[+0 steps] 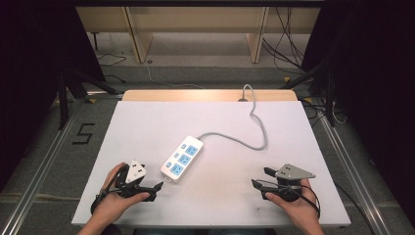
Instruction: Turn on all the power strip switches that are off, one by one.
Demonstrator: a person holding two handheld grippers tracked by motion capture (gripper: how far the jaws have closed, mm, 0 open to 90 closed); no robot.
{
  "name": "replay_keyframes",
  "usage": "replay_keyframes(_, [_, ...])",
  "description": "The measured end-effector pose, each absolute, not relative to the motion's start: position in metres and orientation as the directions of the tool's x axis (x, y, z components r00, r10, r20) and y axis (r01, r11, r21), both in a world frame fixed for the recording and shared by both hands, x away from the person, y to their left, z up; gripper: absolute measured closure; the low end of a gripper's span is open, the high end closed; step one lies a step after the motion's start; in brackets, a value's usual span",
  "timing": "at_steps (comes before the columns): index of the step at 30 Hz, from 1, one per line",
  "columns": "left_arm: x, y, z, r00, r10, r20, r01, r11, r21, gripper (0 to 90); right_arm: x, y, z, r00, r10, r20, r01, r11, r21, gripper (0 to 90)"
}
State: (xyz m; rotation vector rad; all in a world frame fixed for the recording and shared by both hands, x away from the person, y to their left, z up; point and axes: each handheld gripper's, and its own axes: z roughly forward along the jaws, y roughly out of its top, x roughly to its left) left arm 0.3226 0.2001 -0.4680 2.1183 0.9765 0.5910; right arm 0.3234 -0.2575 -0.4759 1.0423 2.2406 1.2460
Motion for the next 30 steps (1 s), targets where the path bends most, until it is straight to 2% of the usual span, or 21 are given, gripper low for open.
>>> replay_keyframes(6, [0.322,0.201,-0.467,0.588,0.802,0.103,0.475,-0.446,0.759,15.6,0.323,-0.257,-0.475,-0.654,0.756,0.032,0.425,0.332,0.842,35.0])
replay_keyframes(8, [0.322,0.201,-0.465,0.579,0.808,0.111,0.485,-0.45,0.75,19.3,0.323,-0.257,-0.475,-0.653,0.757,0.032,0.426,0.333,0.841,35.0])
replay_keyframes(10, [0.322,0.201,-0.463,0.553,0.824,0.124,0.495,-0.445,0.746,30.2,0.323,-0.257,-0.475,-0.655,0.755,0.029,0.423,0.335,0.842,35.0])
replay_keyframes(12, [0.323,0.203,-0.461,0.53,0.838,0.129,0.504,-0.434,0.746,48.0,0.324,-0.257,-0.476,-0.655,0.755,0.031,0.425,0.334,0.841,35.0])
replay_keyframes(15, [0.325,0.204,-0.46,0.523,0.844,0.117,0.516,-0.423,0.745,69.3,0.324,-0.257,-0.475,-0.655,0.755,0.03,0.424,0.334,0.842,35.0])
replay_keyframes(20, [0.329,0.205,-0.457,0.529,0.843,0.096,0.55,-0.427,0.717,86.9,0.324,-0.256,-0.476,-0.656,0.754,0.031,0.423,0.333,0.843,35.0])
replay_keyframes(21, [0.329,0.205,-0.457,0.529,0.843,0.096,0.55,-0.427,0.717,89.2,0.324,-0.256,-0.475,-0.655,0.755,0.03,0.424,0.334,0.842,35.0])
replay_keyframes(30, [0.335,0.197,-0.449,0.571,0.818,0.076,0.557,-0.453,0.696,89.4,0.324,-0.255,-0.475,-0.658,0.752,0.03,0.423,0.337,0.841,35.0])
